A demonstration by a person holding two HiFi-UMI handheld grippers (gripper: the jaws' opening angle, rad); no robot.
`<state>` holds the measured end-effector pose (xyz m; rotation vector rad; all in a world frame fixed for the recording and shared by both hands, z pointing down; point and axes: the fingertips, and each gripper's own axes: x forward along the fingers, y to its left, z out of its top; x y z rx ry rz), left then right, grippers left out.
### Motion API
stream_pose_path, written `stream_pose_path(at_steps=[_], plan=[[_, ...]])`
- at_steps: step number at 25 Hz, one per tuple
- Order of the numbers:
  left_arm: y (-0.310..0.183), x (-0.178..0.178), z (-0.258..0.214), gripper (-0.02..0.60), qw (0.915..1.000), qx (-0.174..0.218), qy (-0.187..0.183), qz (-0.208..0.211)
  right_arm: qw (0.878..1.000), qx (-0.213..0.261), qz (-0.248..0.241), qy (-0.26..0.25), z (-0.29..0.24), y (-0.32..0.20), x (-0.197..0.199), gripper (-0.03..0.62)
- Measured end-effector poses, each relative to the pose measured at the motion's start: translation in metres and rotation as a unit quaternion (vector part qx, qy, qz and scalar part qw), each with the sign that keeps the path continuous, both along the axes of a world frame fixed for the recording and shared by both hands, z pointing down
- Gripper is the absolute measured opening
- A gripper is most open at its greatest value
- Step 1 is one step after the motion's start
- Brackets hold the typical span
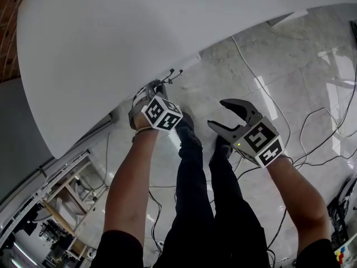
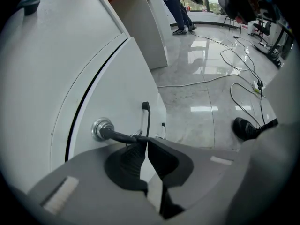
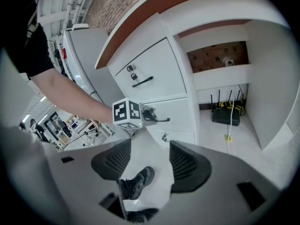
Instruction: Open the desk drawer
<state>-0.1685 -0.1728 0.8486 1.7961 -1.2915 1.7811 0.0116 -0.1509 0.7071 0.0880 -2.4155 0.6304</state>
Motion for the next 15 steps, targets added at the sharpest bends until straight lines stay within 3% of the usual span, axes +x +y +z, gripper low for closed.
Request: stream_pose_path(at_steps=[6,15], plan=[[0.006,0.006,0.001,0.006,1.0000,0.002,0.004,-0.004,1.000,0.005,-0.011,0.008,0.006,0.003,0.000,0.261],[0.006,0.016,-0.005,0.006,0.9999,0.009,0.011,-0.003,0.992,0.092,-0.084,0.031,0.011,-0.038,-0.037,0.232]])
